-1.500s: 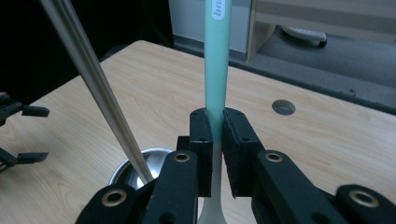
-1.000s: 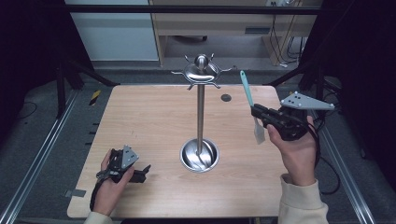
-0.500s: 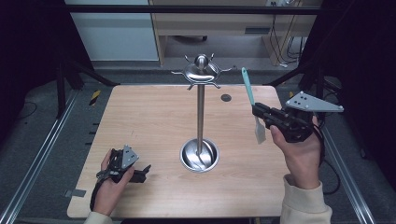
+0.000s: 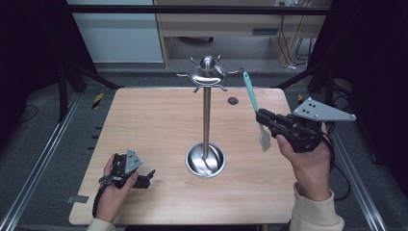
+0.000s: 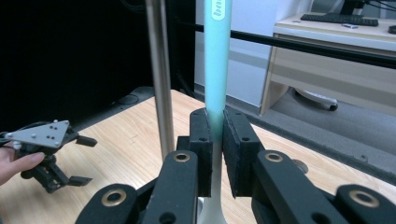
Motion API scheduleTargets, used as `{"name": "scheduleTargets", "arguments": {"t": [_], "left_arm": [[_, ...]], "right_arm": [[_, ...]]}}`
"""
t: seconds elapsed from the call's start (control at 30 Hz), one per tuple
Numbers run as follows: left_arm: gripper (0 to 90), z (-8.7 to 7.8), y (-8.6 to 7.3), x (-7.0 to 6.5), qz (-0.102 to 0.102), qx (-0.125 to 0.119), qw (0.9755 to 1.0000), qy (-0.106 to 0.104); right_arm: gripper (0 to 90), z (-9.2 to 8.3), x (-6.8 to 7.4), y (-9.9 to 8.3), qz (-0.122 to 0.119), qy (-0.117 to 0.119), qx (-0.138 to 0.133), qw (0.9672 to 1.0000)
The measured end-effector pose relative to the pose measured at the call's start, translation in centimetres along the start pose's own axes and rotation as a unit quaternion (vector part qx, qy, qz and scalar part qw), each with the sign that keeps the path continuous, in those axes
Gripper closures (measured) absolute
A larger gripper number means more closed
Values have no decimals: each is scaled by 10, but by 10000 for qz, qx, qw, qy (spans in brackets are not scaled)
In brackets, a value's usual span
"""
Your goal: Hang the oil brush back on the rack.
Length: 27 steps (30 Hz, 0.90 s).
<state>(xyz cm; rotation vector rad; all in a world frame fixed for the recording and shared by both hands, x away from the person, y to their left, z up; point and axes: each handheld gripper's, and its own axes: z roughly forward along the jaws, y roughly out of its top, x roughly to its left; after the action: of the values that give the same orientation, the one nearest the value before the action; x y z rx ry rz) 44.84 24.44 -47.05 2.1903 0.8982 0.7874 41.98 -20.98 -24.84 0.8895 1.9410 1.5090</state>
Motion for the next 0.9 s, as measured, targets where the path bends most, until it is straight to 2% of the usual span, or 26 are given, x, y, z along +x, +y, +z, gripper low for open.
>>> {"name": "scheduleTargets", "arguments": {"t": [0.2, 0.3, 0.53, 0.9], "left_arm": [[26, -1, 0, 0, -6, -4, 10000, 0], [26, -1, -1, 1, -23, 1, 10000, 10], [26, -1, -1, 0, -14, -4, 10000, 8], [26, -1, -1, 0, -18, -9, 10000, 7]], "right_arm": [[828, -2, 6, 0, -59, 46, -34, 10000], [828, -9, 14, -2, -95, 56, -103, 9999], [827, -9, 30, -4, -228, 85, -160, 9996], [827, -9, 39, -5, -371, 153, -128, 9991]]}}
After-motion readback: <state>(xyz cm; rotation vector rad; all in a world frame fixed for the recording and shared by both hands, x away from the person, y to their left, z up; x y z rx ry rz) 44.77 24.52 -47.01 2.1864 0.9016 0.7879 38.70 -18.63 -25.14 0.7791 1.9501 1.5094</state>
